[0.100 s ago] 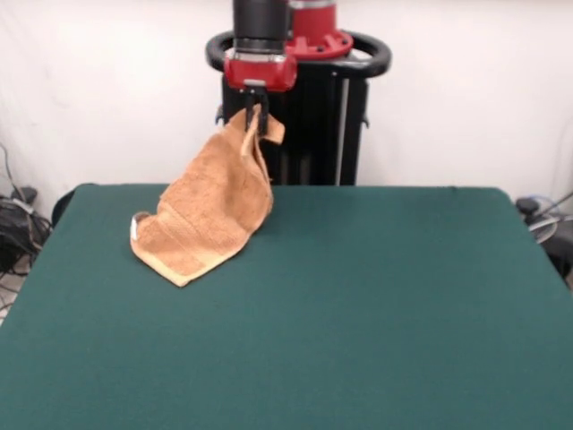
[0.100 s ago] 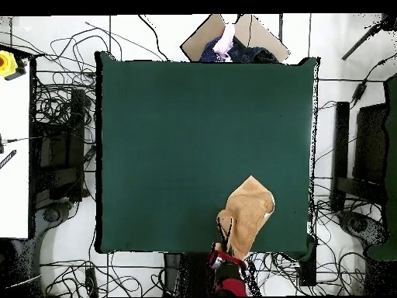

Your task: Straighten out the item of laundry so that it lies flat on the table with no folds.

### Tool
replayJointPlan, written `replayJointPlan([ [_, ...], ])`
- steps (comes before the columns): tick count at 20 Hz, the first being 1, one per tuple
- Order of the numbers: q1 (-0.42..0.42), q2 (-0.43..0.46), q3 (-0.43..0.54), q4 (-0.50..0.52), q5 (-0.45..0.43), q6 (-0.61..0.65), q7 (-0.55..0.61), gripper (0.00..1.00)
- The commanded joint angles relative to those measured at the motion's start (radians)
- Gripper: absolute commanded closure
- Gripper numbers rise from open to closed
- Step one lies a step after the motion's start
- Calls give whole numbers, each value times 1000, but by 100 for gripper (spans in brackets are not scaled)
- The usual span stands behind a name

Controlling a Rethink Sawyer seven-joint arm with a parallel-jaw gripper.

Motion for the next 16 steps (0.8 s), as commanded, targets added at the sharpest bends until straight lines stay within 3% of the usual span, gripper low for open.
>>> replayJointPlan([
  [1, -119, 132, 53, 25, 134, -125, 384, 100],
  [4, -171, 31, 72, 45, 129, 24, 282, 100],
  [7, -206, -180, 114, 79, 143, 233, 166, 100],
  [9, -246, -264, 166, 83, 153, 326, 133, 100],
  [13, -275, -349, 222, 64, 161, 432, 94, 100],
  [16, -261, -347, 219, 39, 147, 442, 99, 100],
])
